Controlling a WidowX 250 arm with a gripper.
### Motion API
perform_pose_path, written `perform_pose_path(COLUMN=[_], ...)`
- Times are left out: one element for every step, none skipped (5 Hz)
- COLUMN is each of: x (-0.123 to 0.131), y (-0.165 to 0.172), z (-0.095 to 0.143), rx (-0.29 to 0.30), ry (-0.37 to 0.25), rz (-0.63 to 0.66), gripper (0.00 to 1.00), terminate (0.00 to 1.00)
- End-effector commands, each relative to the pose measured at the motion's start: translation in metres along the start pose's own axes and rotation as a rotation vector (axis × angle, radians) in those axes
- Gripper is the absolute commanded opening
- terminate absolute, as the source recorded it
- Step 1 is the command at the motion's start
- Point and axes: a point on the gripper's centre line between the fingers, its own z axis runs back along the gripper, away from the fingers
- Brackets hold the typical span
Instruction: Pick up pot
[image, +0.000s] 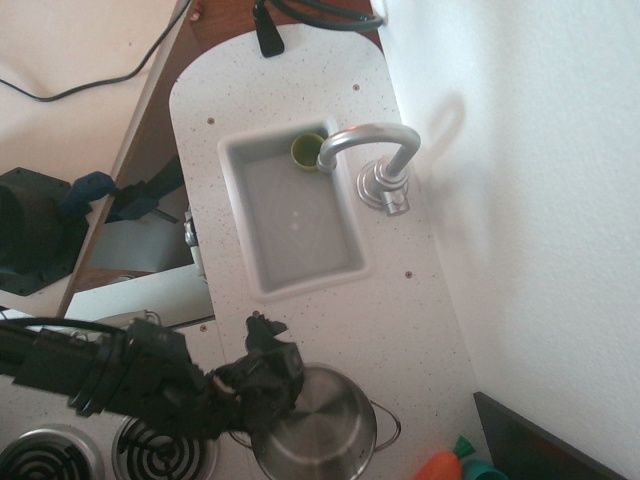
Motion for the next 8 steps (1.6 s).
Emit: perform_pose_path(x=[0.001,0.005,0.005,0.004,0.005,0.006,0.01,0.009], y=[0.001,-0.001,-0.001,0.0,-0.002,-0.007,-0.014,-0.022], z=[-0.003,-0.004,-0.006,-0.006,-0.005,0.0,0.034,0.042], rx=[0.028,0.019,0.029,0.042,0.055,0.066,0.02,0.014], ry=[-0.033,-0.033,-0.026,-0.035,-0.044,-0.065,-0.183,-0.201], rz=[0.023,0.005,0.0,0.002,-0.009,-0.05,-0.064,-0.095], gripper=[1.0,1.0,1.0,1.0,1.0,0.0,0.0,0.0], terminate=[0.0,0.0,0.0,0.0,0.0,0.0,0.0,0.0])
